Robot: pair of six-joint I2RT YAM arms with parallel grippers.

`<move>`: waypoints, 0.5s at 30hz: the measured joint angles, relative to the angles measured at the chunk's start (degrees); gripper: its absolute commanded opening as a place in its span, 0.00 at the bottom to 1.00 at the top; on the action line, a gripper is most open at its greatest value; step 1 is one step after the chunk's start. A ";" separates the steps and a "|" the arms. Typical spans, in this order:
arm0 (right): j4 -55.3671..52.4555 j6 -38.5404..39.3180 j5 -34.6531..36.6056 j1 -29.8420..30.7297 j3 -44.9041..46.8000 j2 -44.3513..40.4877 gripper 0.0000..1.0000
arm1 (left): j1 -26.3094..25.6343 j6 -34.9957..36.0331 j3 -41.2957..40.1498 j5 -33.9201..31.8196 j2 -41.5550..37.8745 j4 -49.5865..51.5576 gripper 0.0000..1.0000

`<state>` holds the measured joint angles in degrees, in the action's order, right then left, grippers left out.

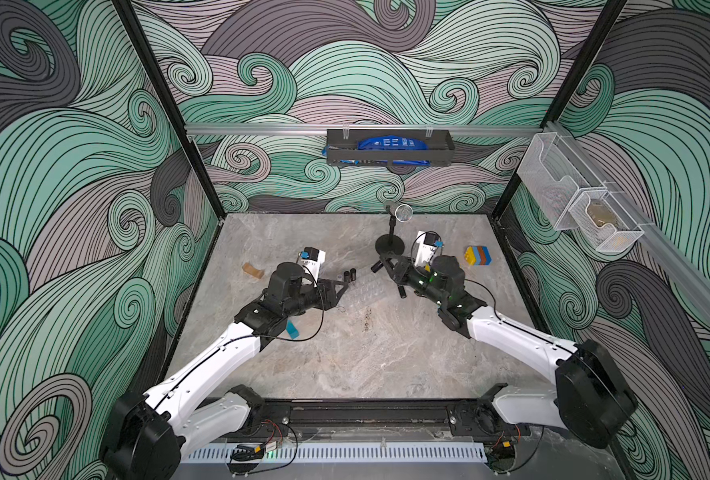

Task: Arrange the lipsticks in the organizer
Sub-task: Place the lipstick in the storage box.

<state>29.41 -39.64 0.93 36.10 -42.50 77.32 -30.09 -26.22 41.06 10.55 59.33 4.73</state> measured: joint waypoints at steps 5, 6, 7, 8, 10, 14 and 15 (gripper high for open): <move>5.29 14.29 13.70 6.71 -1.01 9.66 0.08 | 0.20 0.94 -5.64 -11.61 -2.47 1.01 0.58; 5.88 16.33 15.41 6.73 -1.42 11.78 0.08 | 0.20 1.07 -6.03 -12.68 -2.56 1.66 0.58; 6.14 17.90 16.57 6.62 -1.84 13.55 0.07 | 0.20 1.20 -6.32 -14.27 -2.62 2.10 0.58; 6.47 19.39 17.51 6.54 -2.38 15.34 0.07 | 0.20 1.25 -6.47 -15.08 -2.69 2.19 0.58; 6.78 21.49 18.67 6.27 -3.67 18.18 0.06 | 0.20 1.27 -6.56 -16.57 -3.08 2.08 0.58; 8.26 23.98 19.15 6.21 -6.47 22.16 0.05 | 0.20 1.27 -6.60 -17.57 -3.28 1.70 0.58; 8.70 24.22 19.10 6.21 -6.93 22.71 0.05 | 0.20 1.27 -6.60 -17.59 -3.28 1.68 0.58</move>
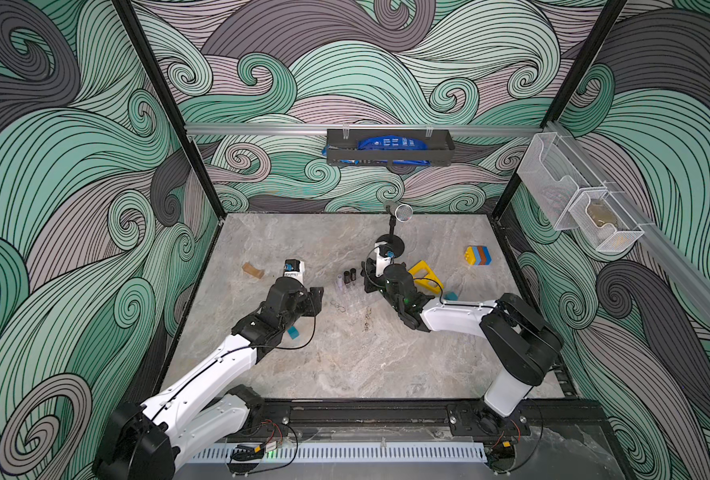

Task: Arrange the lipsticks in the organizer
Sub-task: Place the lipstick in the storage box.

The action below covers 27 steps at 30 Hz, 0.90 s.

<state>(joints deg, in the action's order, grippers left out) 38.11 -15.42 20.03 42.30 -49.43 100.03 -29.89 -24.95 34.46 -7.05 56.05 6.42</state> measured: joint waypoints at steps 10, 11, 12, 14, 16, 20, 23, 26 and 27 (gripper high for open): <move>1.64 0.24 -0.33 -0.39 -1.31 3.96 0.03 | 0.00 0.02 0.00 0.04 0.85 -0.20 0.58; 1.66 0.24 -0.46 -0.52 -1.33 4.37 0.03 | 0.00 0.02 0.00 0.04 0.85 -0.20 0.58; 1.66 0.22 -0.46 -0.68 -1.33 4.90 0.03 | 0.00 0.02 0.00 0.07 0.87 -0.22 0.58; 1.64 0.22 -0.63 -0.94 -1.33 5.79 0.03 | 0.00 0.04 0.00 0.13 1.14 -0.42 0.58; 1.90 0.07 -0.85 -1.03 -1.42 6.27 0.02 | 0.00 0.07 0.00 0.22 1.53 -0.50 0.57; 2.12 0.00 -1.07 -1.14 -1.79 6.73 0.02 | 0.02 0.11 0.00 0.28 1.92 -0.68 0.57; 2.38 -0.15 -1.11 -1.20 -1.95 6.91 0.02 | 0.02 0.13 0.00 0.33 1.92 -0.85 0.57; 2.49 -0.13 -1.09 -1.20 -2.08 7.02 0.02 | 0.02 0.15 0.00 0.46 1.95 -0.90 0.57; 2.54 -0.13 -1.07 -1.20 -2.34 7.23 0.02 | 0.02 0.15 0.00 0.55 1.97 -0.92 0.57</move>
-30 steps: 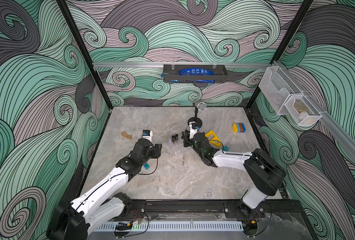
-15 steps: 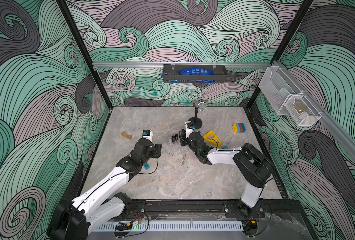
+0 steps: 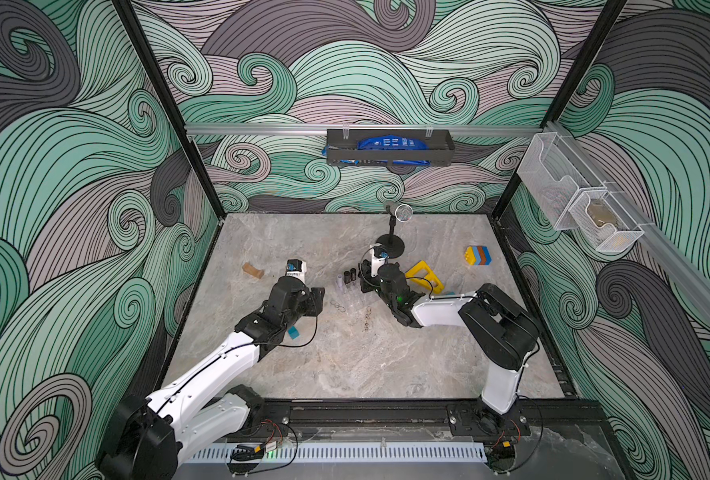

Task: Arrange the lipsticks in the organizer
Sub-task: Place the lipstick in the storage box, then pick up the lipstick at the center of the board.

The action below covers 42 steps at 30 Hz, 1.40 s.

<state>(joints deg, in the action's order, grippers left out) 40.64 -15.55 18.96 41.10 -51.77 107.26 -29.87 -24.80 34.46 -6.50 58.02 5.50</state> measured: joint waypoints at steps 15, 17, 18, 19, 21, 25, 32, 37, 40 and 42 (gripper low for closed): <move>0.94 0.57 0.61 0.26 -1.51 3.08 0.26 | 0.00 0.28 0.00 0.57 0.04 -0.20 0.56; 0.24 0.63 0.70 0.37 -1.90 3.08 0.30 | 0.00 0.33 0.00 0.57 0.04 -0.20 0.55; -0.04 0.61 0.70 0.39 -2.05 3.06 0.31 | 0.00 0.35 0.00 0.57 0.02 -0.20 0.55; -0.26 0.50 0.72 0.39 -2.14 2.99 0.32 | 0.00 0.37 0.00 0.57 0.02 -0.17 0.55; -0.66 0.26 0.68 0.42 -2.16 2.51 0.34 | 0.00 0.42 0.00 0.55 0.02 -0.17 0.55; -1.60 -0.31 0.66 0.44 -2.19 0.57 0.37 | 0.00 0.50 0.00 0.55 -0.13 -0.13 0.55; -4.98 -3.56 -0.33 -0.68 -2.16 -6.34 0.41 | 0.00 1.81 0.00 0.46 -0.42 -0.09 0.55; -9.14 -7.52 -2.21 -5.57 -0.31 -14.93 0.43 | 0.00 2.40 0.00 0.48 -0.98 -0.07 0.56; -13.75 -10.29 -3.13 -9.88 2.40 -19.71 0.43 | -0.33 2.51 0.24 0.48 -0.96 0.68 0.56; -17.81 -11.87 -3.67 -13.18 5.01 -22.10 0.44 | -1.77 2.54 1.03 0.11 -0.61 1.40 0.56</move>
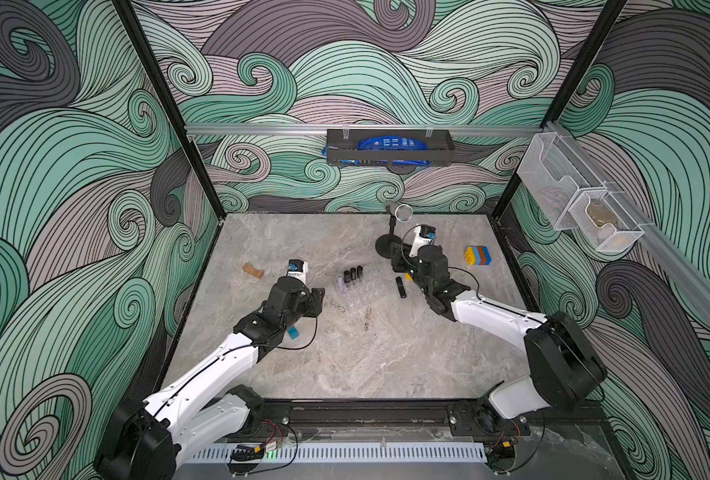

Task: Arrange the lipsticks in the organizer
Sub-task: Pick up the lipstick at the center of the board.

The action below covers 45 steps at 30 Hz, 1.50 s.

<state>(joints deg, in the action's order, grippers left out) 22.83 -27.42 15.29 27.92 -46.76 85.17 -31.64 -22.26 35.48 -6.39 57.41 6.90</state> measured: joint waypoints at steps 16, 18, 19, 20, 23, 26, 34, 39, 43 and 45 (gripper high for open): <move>-24.17 0.94 -5.29 -1.70 -8.59 17.73 0.50 | -12.07 -0.90 1.84 -3.98 6.43 -1.64 0.56; -24.85 1.31 -5.07 -1.20 -10.12 19.65 0.48 | -12.07 -0.90 1.84 -4.15 6.45 -1.75 0.56; -25.14 1.49 -4.85 -1.01 -10.78 20.50 0.47 | -12.07 -0.87 1.84 -4.26 6.45 -1.86 0.56; -25.46 1.68 -4.57 -0.79 -11.34 21.22 0.46 | -12.07 -0.87 1.84 -4.33 6.45 -1.95 0.56; -26.34 2.14 -2.97 -0.26 -12.41 22.58 0.40 | -12.07 -0.74 1.84 -4.72 6.45 -2.23 0.56; -27.23 2.93 -1.07 -0.15 -13.66 23.96 0.37 | -12.07 -0.39 1.84 -5.20 6.47 -2.23 0.56; -28.50 3.63 1.14 -0.13 -15.58 25.22 0.18 | -12.07 0.24 1.81 -6.97 6.08 -2.16 0.57; -29.09 2.23 -2.71 -0.07 -10.58 17.68 0.17 | -11.98 0.87 1.81 -8.02 2.64 -0.46 0.72; -23.93 1.16 -11.19 1.09 -0.24 -0.35 0.15 | -10.64 -1.44 0.46 -2.12 -2.16 -1.51 0.77; -17.31 0.79 -16.72 3.13 5.42 -8.79 0.14 | -10.29 -3.91 -2.10 3.78 -2.84 -5.88 0.74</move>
<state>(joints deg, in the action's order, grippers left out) 5.52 -26.63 -1.43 31.05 -41.34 76.38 -41.93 -26.17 33.39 -2.61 54.57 1.02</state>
